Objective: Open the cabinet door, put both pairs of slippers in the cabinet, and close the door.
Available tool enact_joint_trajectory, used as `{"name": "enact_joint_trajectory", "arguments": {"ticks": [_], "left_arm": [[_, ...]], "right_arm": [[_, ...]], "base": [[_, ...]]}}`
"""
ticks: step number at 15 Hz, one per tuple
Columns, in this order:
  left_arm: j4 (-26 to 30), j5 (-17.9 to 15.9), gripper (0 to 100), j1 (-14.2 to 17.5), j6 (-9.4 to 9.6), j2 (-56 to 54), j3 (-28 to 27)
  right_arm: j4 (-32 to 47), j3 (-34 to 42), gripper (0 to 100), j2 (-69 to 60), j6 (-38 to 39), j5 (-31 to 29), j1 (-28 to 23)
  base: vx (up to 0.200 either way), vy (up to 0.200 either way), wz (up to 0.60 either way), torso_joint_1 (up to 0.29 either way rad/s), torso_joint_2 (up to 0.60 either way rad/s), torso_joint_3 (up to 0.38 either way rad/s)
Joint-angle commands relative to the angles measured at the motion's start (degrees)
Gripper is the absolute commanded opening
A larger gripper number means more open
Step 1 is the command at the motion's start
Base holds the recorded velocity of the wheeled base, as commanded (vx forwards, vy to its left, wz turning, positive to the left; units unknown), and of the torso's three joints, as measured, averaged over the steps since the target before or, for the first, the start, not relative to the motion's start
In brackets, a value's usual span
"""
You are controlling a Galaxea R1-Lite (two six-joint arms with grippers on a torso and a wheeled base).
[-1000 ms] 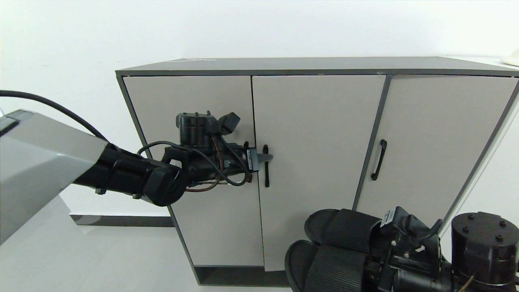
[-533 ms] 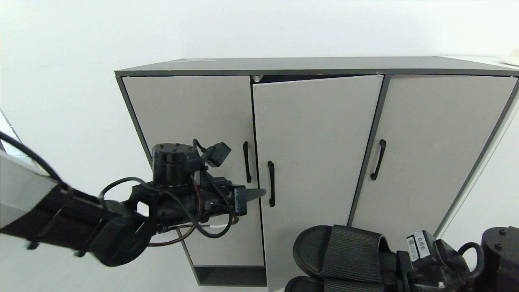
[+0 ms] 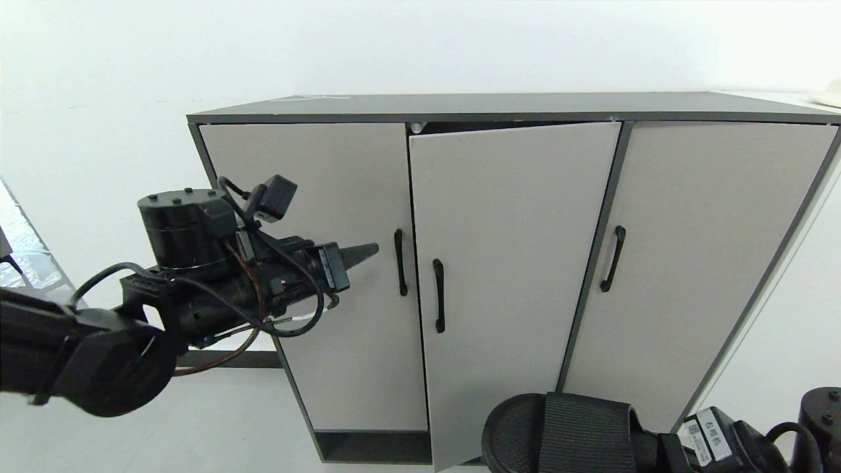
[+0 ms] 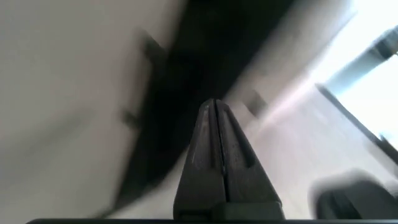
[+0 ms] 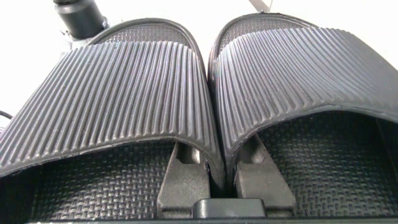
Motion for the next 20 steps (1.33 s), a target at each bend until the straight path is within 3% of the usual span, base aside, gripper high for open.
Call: {"name": "enact_joint_trajectory", "arguments": {"ticks": [1,2,4,8,11,16,18,20], "left_arm": [[-2.17,2.56,0,0.63,2.56,10.01,-7.38],[-1.91,2.65,0,0.37,3.88,11.33,-8.17],[0.55,2.39,0,-2.00,3.70,11.41,-9.05],[2.05,1.42,0,-3.23,3.70,12.82,-12.39],[6.26,1.33,0,-4.20,3.70,13.26,-15.12],[5.38,0.89,0,-7.98,3.62,13.52,-14.77],[1.34,-2.18,0,-9.47,3.35,13.26,-13.10],[-2.00,-2.27,0,-11.32,2.30,13.35,-11.43]], "right_arm": [[0.09,0.10,0,0.11,-0.19,0.05,0.03],[0.09,0.10,0,0.11,-0.71,0.05,0.03],[0.18,0.10,0,0.37,-1.07,0.05,0.03],[0.18,0.10,0,0.46,-1.24,0.05,0.03],[0.70,0.10,0,0.28,-2.03,0.05,0.03],[0.79,0.10,0,0.46,-2.21,-0.04,0.11],[0.97,0.10,0,0.55,-4.58,-0.21,0.11],[0.97,0.10,0,0.02,-4.85,-0.21,0.11]], "base": [[0.000,0.000,0.00,0.000,0.00,0.000],[0.000,0.000,0.00,0.000,0.00,0.000],[0.000,0.000,0.00,0.000,0.00,0.000],[0.000,0.000,0.00,0.000,0.00,0.000],[0.000,0.000,0.00,0.000,0.00,0.000],[-0.080,0.000,0.00,0.001,0.00,0.001],[-0.200,0.000,0.00,0.005,0.00,0.002],[-0.200,0.000,0.00,0.005,0.00,0.000]]}}
